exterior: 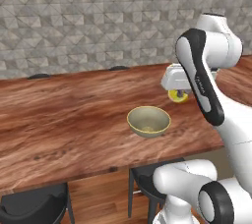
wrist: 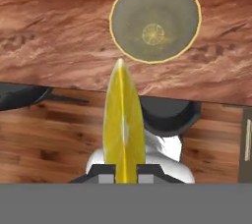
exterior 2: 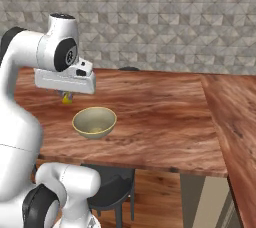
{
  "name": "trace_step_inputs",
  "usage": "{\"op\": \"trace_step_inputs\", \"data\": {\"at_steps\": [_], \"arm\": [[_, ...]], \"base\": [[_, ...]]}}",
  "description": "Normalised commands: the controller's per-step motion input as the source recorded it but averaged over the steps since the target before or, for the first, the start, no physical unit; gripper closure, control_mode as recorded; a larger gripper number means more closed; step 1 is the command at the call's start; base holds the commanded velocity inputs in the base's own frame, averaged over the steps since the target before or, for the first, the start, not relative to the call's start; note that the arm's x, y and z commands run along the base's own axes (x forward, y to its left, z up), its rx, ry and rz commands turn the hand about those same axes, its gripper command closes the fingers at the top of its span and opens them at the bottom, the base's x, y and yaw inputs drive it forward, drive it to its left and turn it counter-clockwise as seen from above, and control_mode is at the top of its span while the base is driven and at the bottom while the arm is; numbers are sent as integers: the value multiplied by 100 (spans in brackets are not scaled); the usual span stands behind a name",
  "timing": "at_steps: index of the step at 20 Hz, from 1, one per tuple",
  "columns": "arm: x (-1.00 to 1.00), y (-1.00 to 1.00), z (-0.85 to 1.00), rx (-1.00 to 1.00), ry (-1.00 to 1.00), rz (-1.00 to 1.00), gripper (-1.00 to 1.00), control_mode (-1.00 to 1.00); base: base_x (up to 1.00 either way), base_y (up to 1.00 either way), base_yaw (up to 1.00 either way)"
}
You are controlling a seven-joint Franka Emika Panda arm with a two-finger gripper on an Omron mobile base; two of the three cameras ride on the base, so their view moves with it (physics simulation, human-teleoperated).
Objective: There is a bowl on the dining counter. Grab a lemon wedge from the fridge and place it in the bowl. Then get the liquor bottle and glass cup from the cabinet and place them next to the bowl.
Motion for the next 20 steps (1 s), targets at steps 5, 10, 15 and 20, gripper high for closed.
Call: {"op": "trace_step_inputs", "data": {"at_steps": [5, 10, 15, 20], "arm": [[60, 0, -58, -9, 1, 8, 100, -100], [57, 0, -58, -10, -2, 5, 100, -100], [46, 0, -54, -6, -11, 5, 100, -100], [48, 0, -52, -3, -9, 5, 100, -100]], "base": [[0, 0, 0], [0, 0, 0], [0, 0, 0], [0, 0, 0]]}}
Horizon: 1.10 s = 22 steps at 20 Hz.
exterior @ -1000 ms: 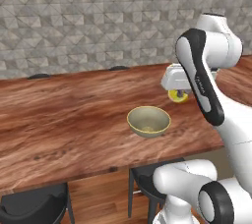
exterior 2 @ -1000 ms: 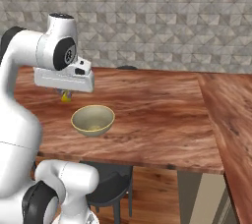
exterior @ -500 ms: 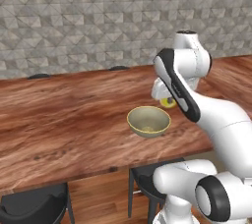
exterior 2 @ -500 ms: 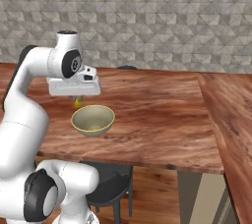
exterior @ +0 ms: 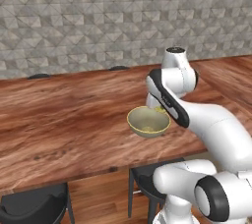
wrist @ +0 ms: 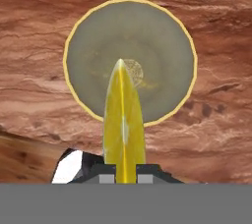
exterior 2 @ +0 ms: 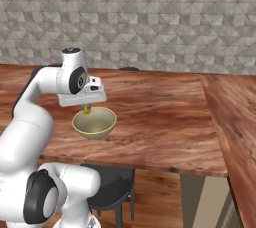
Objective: There is a bowl on the dining counter. Grab a lemon wedge from the fridge and place it in the bowl. Then get the liquor bottle and glass cup from the cabinet and place them next to the bowl.
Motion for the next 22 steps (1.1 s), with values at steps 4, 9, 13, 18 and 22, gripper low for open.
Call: {"op": "trace_step_inputs", "data": {"at_steps": [4, 9, 13, 18, 22], "arm": [[50, 0, -54, -3, -6, 4, 100, -100], [38, 0, -48, -1, -6, 5, 100, -100], [31, 0, -44, 0, -5, 5, 100, -100], [17, 0, -46, -2, -7, 5, 100, -100], [2, 0, -39, -4, -12, 5, 100, -100]], "base": [[0, 0, 0], [0, 0, 0], [0, 0, 0], [0, 0, 0], [0, 0, 0]]}}
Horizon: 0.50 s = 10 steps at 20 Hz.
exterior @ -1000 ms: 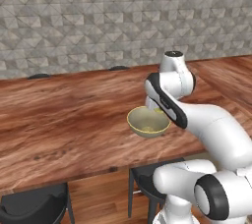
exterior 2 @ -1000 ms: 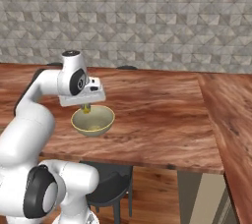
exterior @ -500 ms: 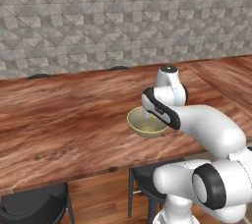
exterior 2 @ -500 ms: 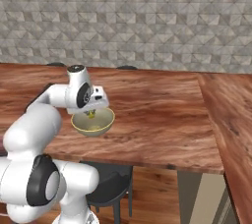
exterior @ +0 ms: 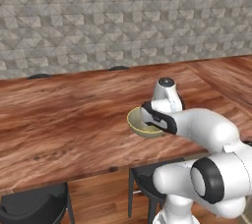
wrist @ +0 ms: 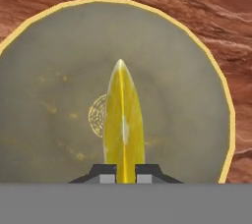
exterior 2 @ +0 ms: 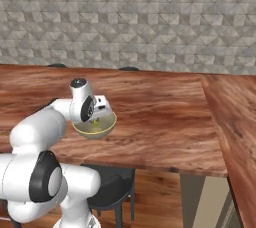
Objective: There is a bowl on the dining counter. Grab a lemon wedge from the fridge and place it in the bowl. Then get the liquor bottle and glass cup from the cabinet and place them next to the bowl.
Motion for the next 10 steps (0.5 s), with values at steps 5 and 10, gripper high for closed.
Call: {"op": "trace_step_inputs", "data": {"at_steps": [5, 10], "arm": [[0, 1, -22, -5, -17, 4, 100, -100], [-6, 3, -7, -3, -14, 4, -100, -100]], "base": [[0, 0, 0], [0, 0, 0]]}}
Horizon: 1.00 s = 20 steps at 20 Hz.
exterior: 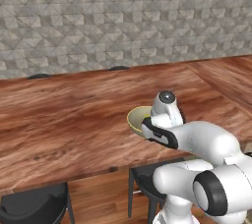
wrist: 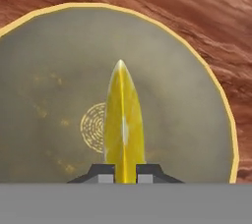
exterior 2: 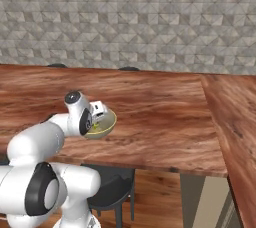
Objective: There is a bowl on the dining counter. Grab a lemon wedge from the fridge and place it in the bowl. Then get the liquor bottle and glass cup from the cabinet and place them next to the bowl.
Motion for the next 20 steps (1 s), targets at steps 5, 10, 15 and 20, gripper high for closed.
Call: {"op": "trace_step_inputs", "data": {"at_steps": [5, 10, 15, 20], "arm": [[-27, 0, 14, 0, -5, 5, -100, -100], [-15, 0, 58, 2, 0, 4, -100, -100], [-9, 0, 70, 4, 0, 2, -100, -100], [-50, 7, 60, 5, 0, 1, -100, -100]], "base": [[0, 0, 0], [0, 0, 0], [0, 0, 0], [0, 0, 0]]}}
